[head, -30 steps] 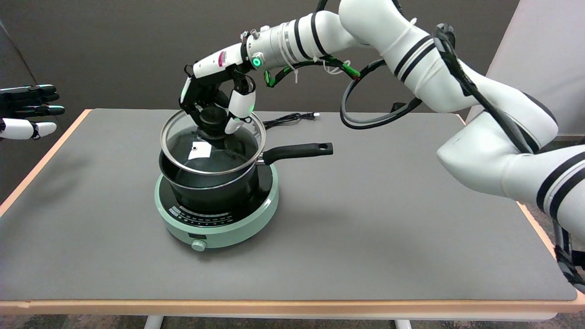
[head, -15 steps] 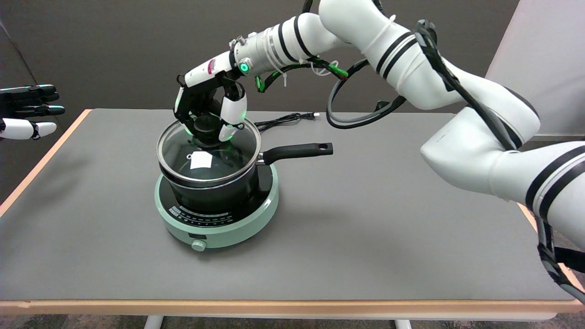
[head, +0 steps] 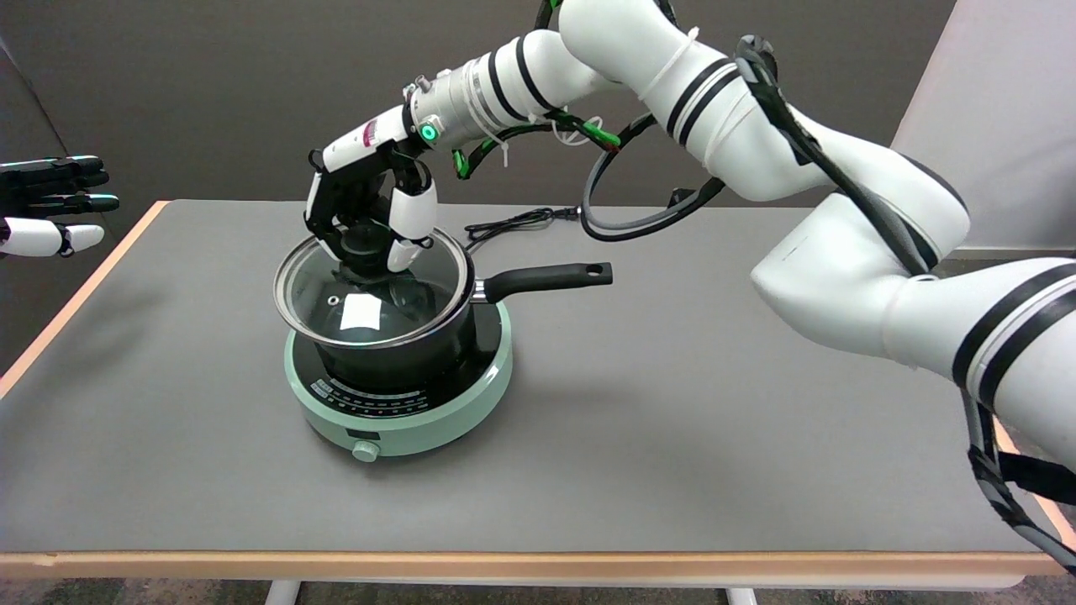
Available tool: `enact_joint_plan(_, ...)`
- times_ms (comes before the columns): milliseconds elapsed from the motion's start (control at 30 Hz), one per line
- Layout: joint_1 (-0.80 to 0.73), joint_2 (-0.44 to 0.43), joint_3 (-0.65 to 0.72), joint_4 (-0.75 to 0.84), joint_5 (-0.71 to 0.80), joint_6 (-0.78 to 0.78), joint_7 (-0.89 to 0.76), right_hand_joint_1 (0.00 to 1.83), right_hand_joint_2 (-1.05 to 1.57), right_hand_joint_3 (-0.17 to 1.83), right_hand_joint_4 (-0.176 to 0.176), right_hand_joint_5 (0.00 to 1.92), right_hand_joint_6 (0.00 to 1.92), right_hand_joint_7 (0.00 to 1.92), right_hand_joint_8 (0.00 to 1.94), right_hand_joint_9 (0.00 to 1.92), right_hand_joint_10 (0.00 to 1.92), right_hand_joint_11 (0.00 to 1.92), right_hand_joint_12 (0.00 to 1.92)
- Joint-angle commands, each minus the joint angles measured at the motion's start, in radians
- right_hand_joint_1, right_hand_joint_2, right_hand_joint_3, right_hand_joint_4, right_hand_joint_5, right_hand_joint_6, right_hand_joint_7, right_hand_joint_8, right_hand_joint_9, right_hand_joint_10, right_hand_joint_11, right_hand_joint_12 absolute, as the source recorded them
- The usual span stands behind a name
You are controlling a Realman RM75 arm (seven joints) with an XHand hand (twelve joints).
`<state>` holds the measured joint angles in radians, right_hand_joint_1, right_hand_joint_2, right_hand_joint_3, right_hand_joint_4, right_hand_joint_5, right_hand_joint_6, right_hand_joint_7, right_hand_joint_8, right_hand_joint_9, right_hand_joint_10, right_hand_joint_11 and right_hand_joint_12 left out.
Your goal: Place the pot lid onto the soup pot.
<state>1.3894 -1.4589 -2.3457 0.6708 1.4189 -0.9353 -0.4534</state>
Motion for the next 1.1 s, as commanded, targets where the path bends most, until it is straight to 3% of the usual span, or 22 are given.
enact_joint_plan(33, 0.016, -0.037, -0.007, -0.050, -0.023, 0.004, 0.003, 1.34, 0.98, 0.44, 0.176, 0.67, 1.06, 0.81, 1.37, 0.78, 1.57, 0.61, 1.48)
enact_joint_plan(1100, 0.011, -0.028, -0.005, -0.060, -0.092, 0.021, 0.003, 1.34, 0.98, 0.45, 0.176, 0.67, 1.07, 0.82, 1.37, 0.78, 1.58, 0.62, 1.47)
